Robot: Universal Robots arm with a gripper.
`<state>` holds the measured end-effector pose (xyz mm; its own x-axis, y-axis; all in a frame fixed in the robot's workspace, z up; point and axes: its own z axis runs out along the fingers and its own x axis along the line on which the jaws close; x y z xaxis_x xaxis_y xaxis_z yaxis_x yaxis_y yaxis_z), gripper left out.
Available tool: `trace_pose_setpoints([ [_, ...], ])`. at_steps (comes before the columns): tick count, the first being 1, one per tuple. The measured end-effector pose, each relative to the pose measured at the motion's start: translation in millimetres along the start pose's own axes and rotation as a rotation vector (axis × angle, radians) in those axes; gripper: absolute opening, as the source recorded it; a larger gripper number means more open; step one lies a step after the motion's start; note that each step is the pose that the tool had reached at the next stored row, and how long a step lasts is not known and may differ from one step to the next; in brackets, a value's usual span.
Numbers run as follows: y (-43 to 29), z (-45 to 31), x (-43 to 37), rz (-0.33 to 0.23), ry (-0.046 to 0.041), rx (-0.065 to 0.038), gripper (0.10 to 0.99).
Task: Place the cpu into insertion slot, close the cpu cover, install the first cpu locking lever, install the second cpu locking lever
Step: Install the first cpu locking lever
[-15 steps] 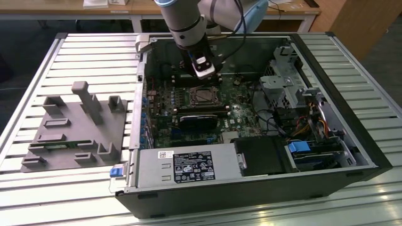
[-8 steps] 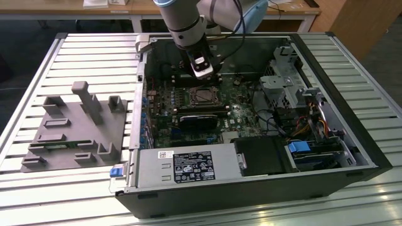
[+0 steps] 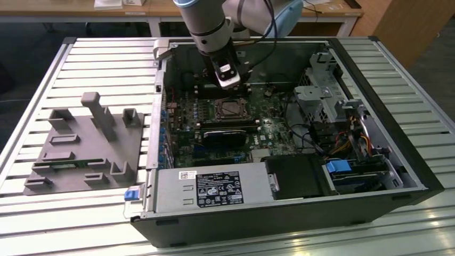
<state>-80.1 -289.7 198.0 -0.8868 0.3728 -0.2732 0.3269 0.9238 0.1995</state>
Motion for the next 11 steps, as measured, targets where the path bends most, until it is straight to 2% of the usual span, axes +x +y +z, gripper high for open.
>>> trace_pose_setpoints([
  [11, 1.4, 2.2, 0.6, 0.008, -0.0017, 0.002, 0.102],
])
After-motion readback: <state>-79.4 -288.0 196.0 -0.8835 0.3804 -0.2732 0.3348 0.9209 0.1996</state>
